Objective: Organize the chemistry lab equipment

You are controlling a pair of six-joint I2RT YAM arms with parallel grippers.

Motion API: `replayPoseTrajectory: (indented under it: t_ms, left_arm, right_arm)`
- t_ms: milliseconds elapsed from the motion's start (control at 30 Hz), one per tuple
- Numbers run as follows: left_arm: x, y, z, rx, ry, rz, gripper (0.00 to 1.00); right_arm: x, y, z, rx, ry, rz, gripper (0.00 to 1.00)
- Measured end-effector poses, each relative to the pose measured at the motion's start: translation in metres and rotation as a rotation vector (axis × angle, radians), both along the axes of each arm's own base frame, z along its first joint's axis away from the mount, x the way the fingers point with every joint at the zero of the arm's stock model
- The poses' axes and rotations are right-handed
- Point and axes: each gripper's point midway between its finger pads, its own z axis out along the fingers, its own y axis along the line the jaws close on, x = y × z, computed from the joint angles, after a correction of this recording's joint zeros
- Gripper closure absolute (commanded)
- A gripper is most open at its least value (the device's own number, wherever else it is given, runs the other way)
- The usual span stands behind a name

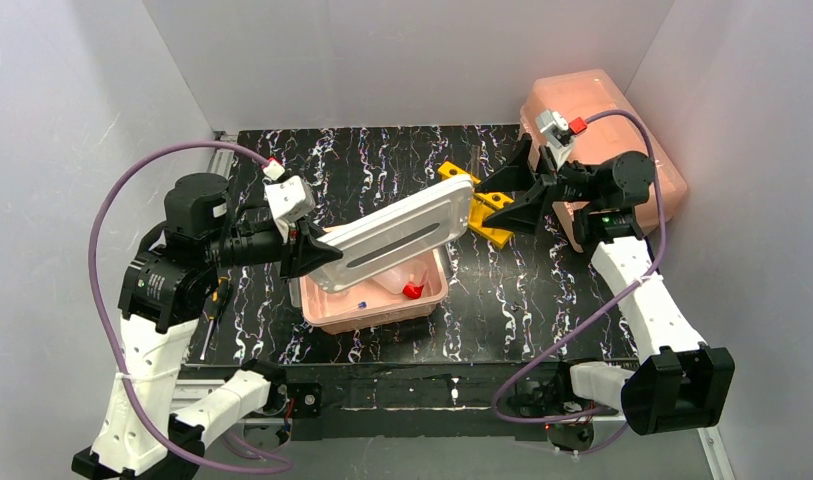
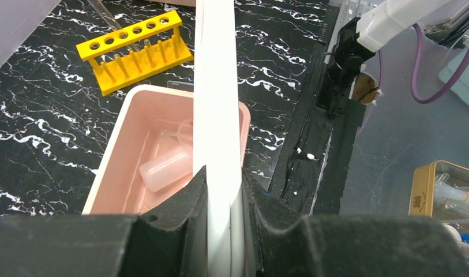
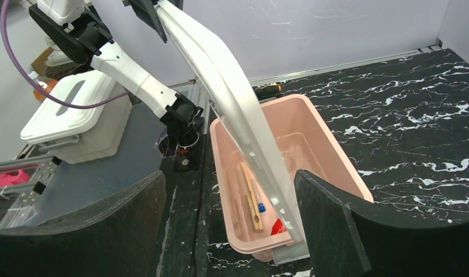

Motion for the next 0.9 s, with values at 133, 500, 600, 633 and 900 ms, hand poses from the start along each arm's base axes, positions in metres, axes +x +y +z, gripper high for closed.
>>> replayPoseTrajectory:
  t_ms: [133,500,600,633,900]
  left_arm:
    - [0.000,-0.002,-0.001,-0.003,0.013,-0.016,1.00]
    - [-0.005,-0.003,0.002,-0.018,0.020,-0.023,0.99]
    - [-0.003,-0.002,0.001,-0.015,0.023,-0.013,0.98]
    - [-0.003,-0.002,0.000,-0.013,0.024,-0.010,0.97]
    - [0.012,0.007,-0.019,0.024,0.043,0.095,0.66]
  right_arm:
    - [0.004,0.005,-0.006,-0.003,0.011,0.017,0.15]
    - [0.004,0.032,-0.024,-0.019,0.110,0.112,0.39]
    - [-0.002,0.042,-0.028,-0.024,0.131,0.153,0.52]
    - [-0.002,0.044,-0.028,-0.023,0.140,0.155,0.55]
    - [0.004,0.048,-0.039,-0.017,0.211,0.134,0.88]
